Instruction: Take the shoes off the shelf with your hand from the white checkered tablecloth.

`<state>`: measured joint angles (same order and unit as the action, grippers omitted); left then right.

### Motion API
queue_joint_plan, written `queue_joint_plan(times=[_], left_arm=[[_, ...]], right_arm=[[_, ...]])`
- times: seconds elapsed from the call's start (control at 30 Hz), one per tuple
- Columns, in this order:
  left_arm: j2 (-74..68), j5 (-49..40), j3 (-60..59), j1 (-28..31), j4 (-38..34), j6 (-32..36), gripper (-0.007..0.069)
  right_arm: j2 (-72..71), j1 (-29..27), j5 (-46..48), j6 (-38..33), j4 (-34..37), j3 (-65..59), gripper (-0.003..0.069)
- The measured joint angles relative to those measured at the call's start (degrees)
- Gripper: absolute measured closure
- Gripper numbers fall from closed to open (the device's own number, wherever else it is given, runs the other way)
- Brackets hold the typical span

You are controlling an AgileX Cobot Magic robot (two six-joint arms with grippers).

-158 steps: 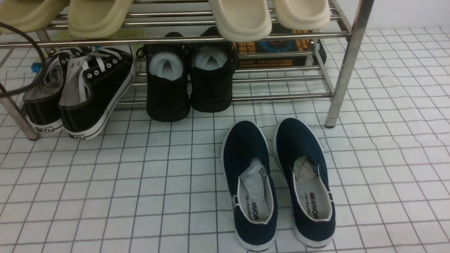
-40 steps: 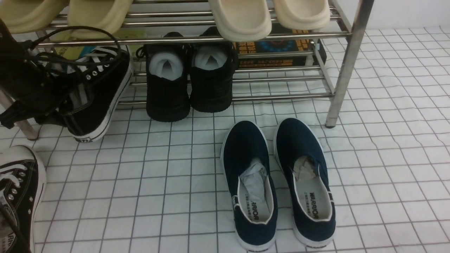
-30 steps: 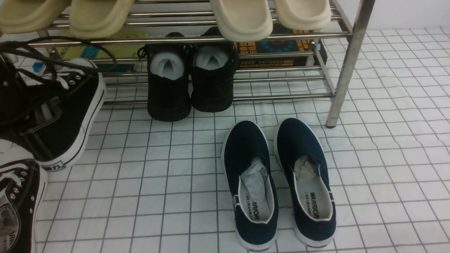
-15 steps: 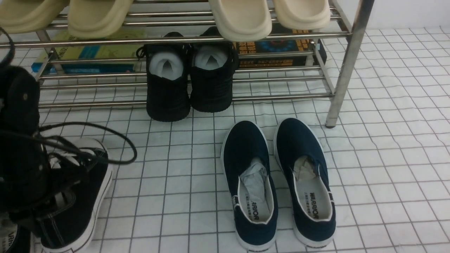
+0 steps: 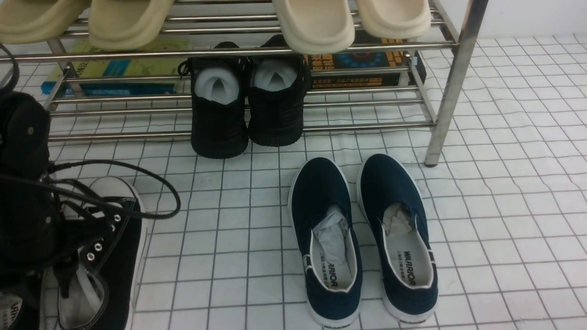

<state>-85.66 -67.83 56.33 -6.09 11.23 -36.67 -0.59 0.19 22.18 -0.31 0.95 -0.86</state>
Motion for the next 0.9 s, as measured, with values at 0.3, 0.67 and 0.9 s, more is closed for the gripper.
queue_joint_plan(times=[0.3,0.67,0.9], left_arm=[[15.2,-1.8,5.3,0.0,-5.0,16.4,0.0428],[58.7,14.3,-19.8,0.0,-19.9,32.5,0.0623],[85.2,27.7,-30.0,0.0,-18.4,32.7,0.0621]], right_arm=[[0.0,0.0,0.0,0.0,0.0,0.0,0.042],[0.0,0.0,0.0,0.0,0.0,0.0,0.042],[0.0,0.0,0.1,0.0,0.0,0.0,0.042]])
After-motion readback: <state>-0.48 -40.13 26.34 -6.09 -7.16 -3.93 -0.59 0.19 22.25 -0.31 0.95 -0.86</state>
